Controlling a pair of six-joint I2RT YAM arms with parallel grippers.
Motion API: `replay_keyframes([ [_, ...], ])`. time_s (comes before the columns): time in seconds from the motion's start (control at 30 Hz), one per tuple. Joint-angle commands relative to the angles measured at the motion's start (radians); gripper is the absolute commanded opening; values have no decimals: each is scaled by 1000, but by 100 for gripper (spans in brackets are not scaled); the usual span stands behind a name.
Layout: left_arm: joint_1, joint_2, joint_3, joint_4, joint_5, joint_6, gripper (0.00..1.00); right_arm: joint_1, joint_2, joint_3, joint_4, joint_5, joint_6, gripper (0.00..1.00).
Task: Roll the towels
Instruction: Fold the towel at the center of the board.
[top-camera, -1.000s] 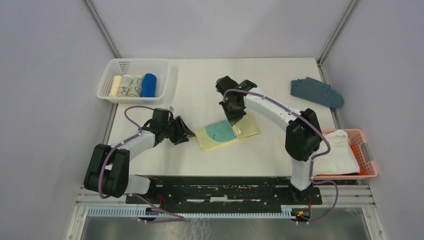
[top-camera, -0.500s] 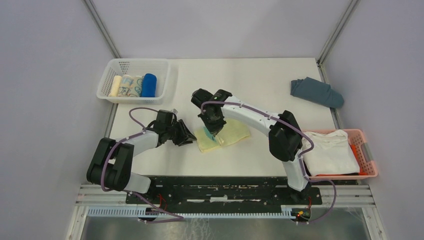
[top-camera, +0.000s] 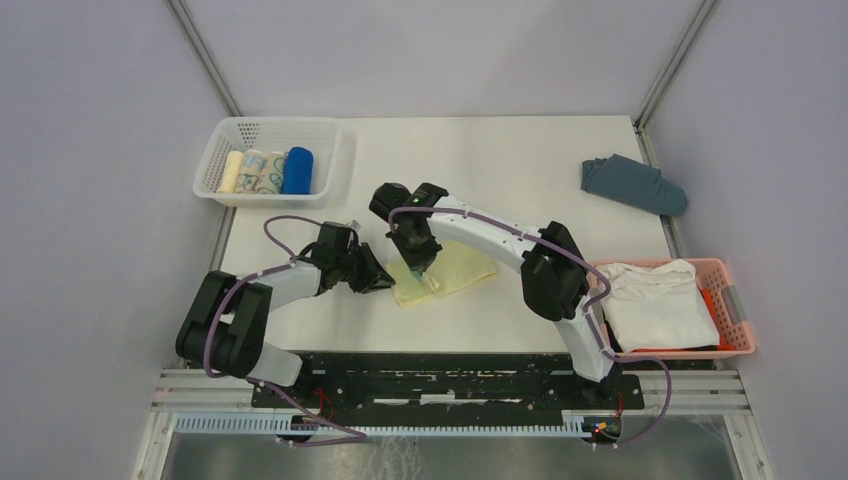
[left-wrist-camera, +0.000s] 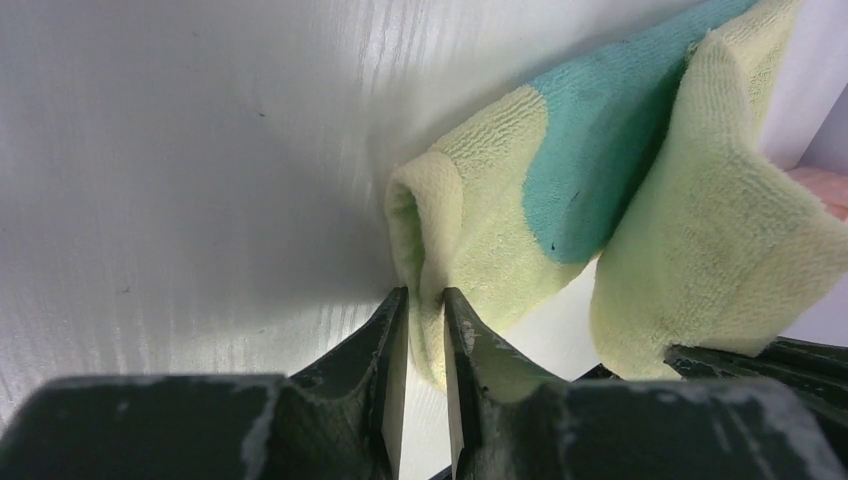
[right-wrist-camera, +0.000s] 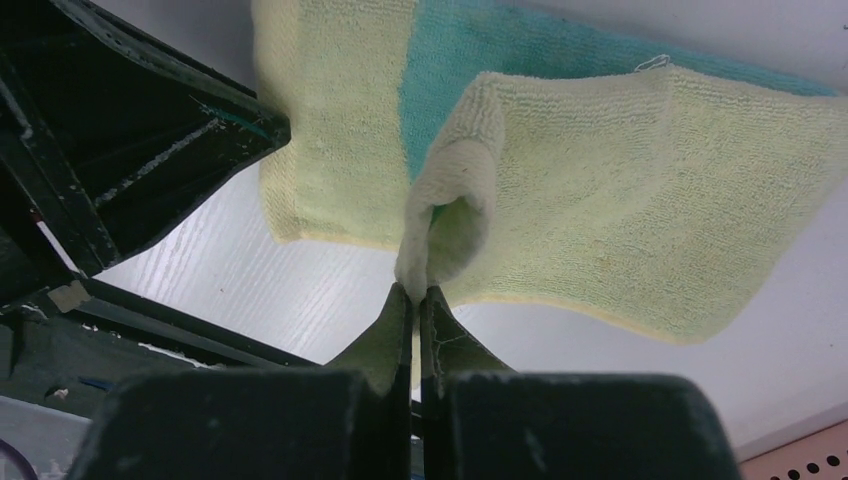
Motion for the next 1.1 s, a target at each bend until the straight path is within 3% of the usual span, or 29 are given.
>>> replay_keyframes([
  [0.0, -8, 9, -4, 46, 19, -34, 25, 7, -21, 62, -18, 42, 33, 2],
  [1.07, -21, 15, -6, 47, 14, -34, 22, 29, 99, 132, 12, -29, 54, 6],
])
